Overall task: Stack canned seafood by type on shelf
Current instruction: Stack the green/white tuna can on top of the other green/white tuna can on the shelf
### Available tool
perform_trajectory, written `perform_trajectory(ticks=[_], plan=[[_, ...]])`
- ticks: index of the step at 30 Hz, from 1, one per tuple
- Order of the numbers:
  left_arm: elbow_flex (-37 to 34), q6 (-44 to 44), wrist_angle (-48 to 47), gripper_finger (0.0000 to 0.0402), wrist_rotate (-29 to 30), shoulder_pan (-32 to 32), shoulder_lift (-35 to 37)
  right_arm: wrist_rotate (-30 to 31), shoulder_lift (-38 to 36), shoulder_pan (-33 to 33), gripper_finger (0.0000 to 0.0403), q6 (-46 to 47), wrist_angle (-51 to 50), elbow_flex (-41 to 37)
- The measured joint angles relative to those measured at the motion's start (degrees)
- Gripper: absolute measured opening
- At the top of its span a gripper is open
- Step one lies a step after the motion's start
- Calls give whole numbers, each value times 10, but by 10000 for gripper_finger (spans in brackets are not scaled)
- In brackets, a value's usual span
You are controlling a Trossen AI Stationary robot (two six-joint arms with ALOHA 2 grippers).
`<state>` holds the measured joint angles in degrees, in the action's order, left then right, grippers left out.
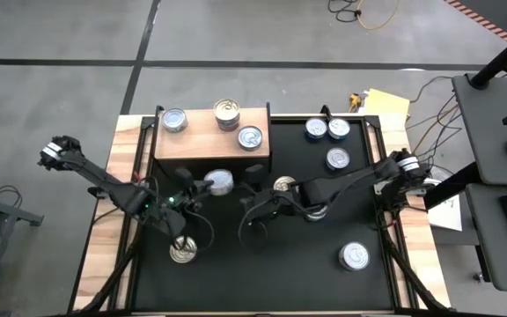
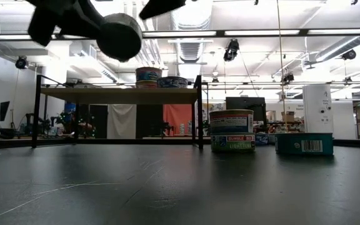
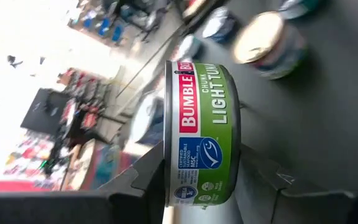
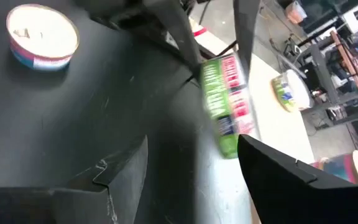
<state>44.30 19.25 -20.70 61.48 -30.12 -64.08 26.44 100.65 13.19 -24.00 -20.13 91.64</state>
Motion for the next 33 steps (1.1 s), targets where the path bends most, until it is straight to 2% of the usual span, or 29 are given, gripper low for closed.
perform_trajectory(ticks=[7, 13, 17, 25, 30, 33], plan=[[0, 19, -77, 127, 36, 17, 81, -23, -66, -44, 247, 38, -71, 0], [0, 42, -135, 127, 76, 59, 147, -134, -108, -108, 234, 61, -104, 0], [0, 43, -202, 127, 81, 110, 180, -179, -112, -144, 228, 60, -104, 0], [0, 42, -259, 127, 79, 232, 192, -192, -106, -179, 234, 46, -112, 0], [0, 42, -271, 127, 19, 317, 183, -192, -106, -182, 239, 29, -111, -1], [0, 44, -270, 127, 15, 356, 171, -192, -106, -182, 239, 19, -112, -1]])
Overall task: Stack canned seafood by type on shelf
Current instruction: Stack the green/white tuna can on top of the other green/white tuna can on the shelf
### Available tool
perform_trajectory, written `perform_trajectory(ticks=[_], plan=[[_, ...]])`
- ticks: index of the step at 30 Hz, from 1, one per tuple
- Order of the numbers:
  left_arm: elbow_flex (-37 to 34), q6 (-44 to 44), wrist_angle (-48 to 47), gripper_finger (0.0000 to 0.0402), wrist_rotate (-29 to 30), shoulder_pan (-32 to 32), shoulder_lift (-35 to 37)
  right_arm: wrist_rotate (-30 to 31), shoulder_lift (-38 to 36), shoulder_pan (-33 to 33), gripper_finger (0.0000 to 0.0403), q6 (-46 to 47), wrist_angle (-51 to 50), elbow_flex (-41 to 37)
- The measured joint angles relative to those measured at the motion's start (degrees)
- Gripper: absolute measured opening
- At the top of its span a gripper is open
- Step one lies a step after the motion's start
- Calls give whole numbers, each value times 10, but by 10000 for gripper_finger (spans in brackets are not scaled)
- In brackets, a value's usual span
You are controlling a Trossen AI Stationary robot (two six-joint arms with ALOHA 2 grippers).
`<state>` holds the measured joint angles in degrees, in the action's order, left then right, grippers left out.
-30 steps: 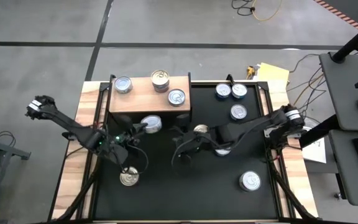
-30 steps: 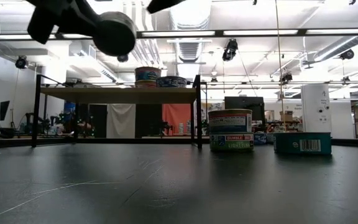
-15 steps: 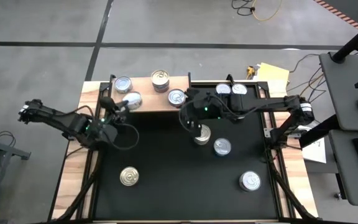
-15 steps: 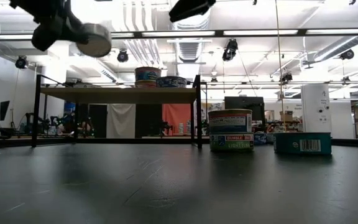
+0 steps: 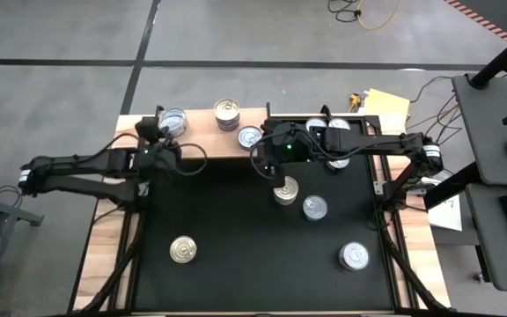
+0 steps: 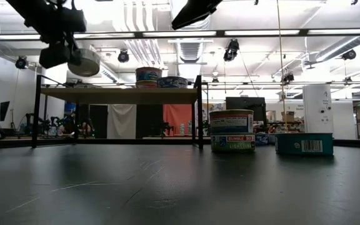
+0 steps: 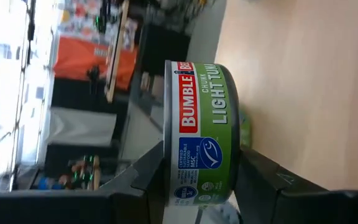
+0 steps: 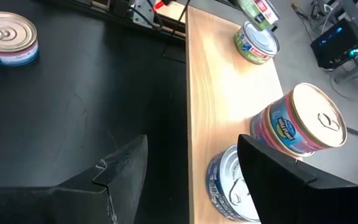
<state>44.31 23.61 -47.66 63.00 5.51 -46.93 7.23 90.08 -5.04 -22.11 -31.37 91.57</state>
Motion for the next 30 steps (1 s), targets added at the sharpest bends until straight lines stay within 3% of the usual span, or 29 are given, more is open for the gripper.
perform_trajectory(ticks=[20, 30], plan=[[0, 20, 31, 126, -55, 101, -37, 2, 0, -65, 219, -43, -18, 0], [0, 29, 33, 126, -62, 117, -42, -48, 0, -89, 219, -30, -29, 0]])
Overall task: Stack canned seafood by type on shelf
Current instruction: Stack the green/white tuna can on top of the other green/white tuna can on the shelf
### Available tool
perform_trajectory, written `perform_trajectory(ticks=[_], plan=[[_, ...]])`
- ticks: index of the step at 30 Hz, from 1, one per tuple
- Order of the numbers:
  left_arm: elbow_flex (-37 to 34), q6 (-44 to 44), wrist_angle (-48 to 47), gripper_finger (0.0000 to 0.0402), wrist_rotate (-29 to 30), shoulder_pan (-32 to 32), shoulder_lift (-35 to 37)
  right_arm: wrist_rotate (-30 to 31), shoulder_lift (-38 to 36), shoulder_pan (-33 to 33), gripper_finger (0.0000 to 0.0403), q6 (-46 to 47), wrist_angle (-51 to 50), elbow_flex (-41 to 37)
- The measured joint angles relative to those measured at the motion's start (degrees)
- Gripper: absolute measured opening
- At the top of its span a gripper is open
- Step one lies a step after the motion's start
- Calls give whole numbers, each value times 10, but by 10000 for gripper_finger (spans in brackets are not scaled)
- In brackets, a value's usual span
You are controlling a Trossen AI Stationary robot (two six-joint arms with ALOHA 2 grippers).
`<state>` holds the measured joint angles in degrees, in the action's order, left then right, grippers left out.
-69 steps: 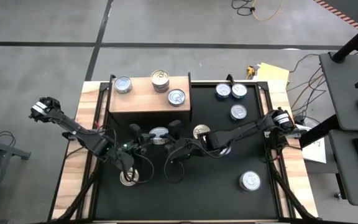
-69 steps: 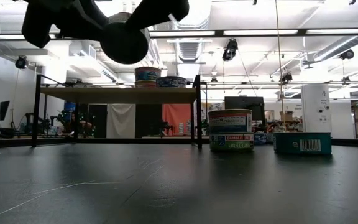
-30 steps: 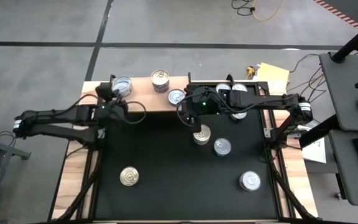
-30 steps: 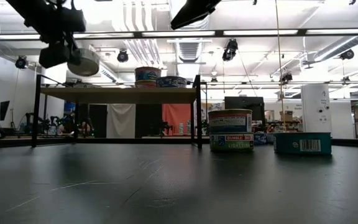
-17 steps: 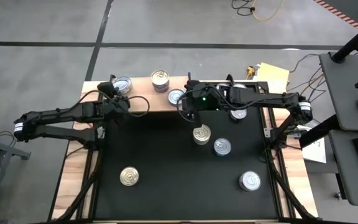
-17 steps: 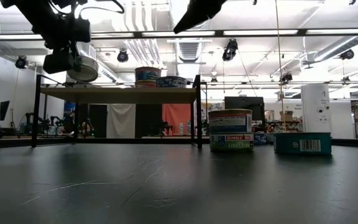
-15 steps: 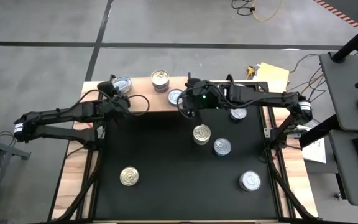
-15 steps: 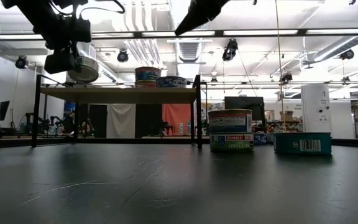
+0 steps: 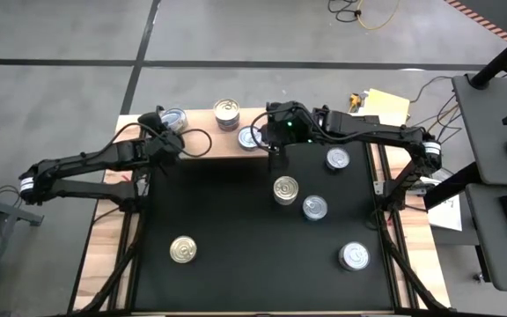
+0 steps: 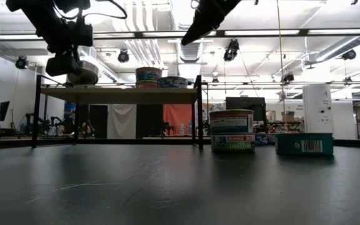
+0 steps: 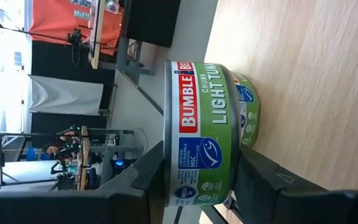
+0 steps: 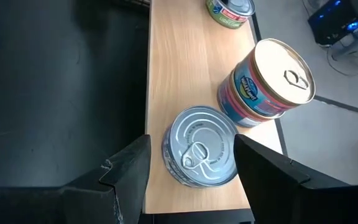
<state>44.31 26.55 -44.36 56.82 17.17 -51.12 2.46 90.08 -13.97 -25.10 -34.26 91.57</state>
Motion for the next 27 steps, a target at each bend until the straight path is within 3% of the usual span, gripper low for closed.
perform_trajectory(ticks=[27], plan=[[0, -5, 14, 143, 53, 11, -54, 0, 0, 0, 215, -4, -15, 0]])
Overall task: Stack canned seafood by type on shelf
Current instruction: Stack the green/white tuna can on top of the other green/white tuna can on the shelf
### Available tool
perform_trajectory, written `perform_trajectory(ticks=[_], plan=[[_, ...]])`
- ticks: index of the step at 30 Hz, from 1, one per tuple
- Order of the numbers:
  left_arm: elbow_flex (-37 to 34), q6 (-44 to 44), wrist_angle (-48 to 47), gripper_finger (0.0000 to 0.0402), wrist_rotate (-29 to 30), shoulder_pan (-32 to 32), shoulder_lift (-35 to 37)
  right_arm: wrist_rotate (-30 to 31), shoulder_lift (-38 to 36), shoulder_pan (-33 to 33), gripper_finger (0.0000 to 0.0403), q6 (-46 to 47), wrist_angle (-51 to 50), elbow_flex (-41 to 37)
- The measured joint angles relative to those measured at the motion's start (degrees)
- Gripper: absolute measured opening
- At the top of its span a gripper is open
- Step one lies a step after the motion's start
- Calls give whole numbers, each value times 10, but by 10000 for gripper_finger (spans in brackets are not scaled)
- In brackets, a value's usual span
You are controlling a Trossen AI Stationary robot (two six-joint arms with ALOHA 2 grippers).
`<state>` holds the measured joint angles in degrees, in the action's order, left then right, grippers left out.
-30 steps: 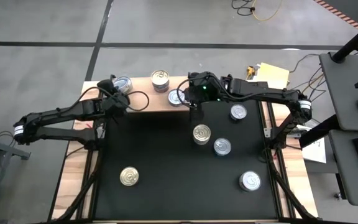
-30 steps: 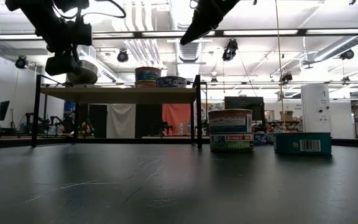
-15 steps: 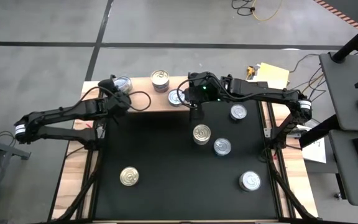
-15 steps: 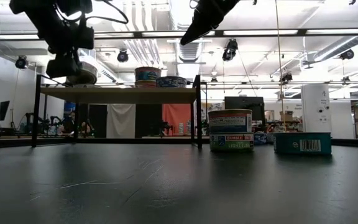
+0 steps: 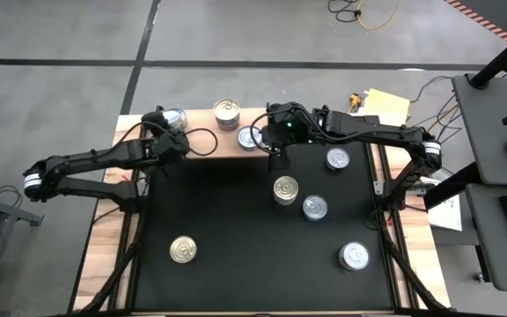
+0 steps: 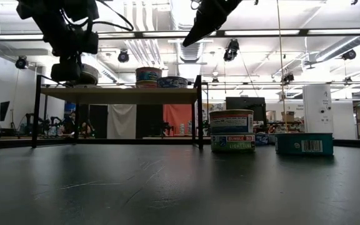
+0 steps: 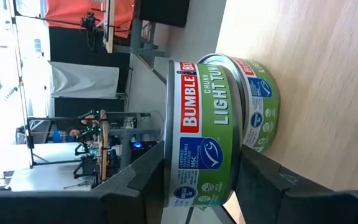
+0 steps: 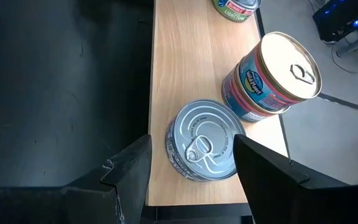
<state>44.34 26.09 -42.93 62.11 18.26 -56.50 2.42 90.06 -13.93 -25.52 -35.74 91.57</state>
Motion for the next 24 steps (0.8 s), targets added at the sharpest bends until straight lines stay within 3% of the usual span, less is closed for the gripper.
perform_trajectory(ticks=[12, 24], plan=[[1, -54, 11, 147, -32, 19, 1, 0, 0, 0, 216, 2, -1, 0], [1, -43, 9, 154, -47, 26, 2, 0, 0, 0, 216, 3, -5, 0]])
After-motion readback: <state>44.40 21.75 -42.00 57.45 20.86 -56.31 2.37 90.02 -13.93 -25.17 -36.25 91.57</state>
